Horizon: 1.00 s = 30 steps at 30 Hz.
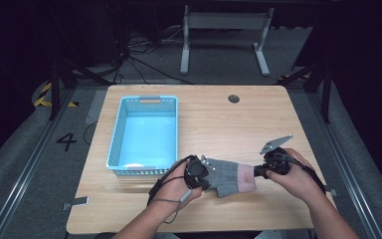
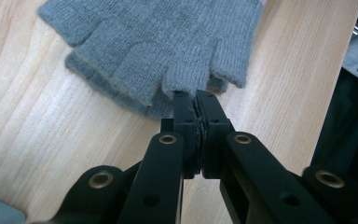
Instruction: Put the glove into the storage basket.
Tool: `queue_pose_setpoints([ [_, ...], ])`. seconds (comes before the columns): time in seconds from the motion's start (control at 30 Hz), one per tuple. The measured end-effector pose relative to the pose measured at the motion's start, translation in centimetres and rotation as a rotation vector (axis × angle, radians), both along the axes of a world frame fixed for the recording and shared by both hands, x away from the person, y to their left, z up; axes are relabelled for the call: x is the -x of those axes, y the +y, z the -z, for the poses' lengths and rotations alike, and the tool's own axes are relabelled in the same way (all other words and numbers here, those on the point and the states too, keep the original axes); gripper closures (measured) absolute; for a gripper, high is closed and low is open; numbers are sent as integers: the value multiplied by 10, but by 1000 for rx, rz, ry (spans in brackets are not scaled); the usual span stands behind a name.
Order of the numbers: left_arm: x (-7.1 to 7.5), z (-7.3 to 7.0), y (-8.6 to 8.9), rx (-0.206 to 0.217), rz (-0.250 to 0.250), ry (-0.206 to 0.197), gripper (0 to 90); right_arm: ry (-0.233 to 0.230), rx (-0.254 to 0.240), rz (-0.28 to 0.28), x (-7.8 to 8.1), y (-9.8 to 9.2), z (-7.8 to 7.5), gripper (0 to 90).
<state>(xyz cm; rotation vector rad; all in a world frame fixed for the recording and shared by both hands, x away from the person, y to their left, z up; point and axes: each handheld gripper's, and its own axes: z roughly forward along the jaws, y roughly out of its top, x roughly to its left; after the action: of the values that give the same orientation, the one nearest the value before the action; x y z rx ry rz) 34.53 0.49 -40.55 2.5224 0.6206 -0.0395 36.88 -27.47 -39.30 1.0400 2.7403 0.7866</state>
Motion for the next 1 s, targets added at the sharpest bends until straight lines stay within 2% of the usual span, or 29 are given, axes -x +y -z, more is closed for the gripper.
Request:
queue_pose_setpoints([
  [0.6, -8, 20, -5, -45, -5, 65, 878, 34, 10, 28, -14, 1, 20, 843],
  [0.7, -10, 23, -4, -46, -6, 74, 874, 17, 43, 41, -15, -1, 22, 831],
  [0.87, -10, 20, -2, -35, -25, 70, 796, 16, 36, 51, -13, -5, 20, 827],
  [1.0, -9, 16, -1, -25, -34, 51, 733, 7, 32, 53, -12, -7, 16, 827],
])
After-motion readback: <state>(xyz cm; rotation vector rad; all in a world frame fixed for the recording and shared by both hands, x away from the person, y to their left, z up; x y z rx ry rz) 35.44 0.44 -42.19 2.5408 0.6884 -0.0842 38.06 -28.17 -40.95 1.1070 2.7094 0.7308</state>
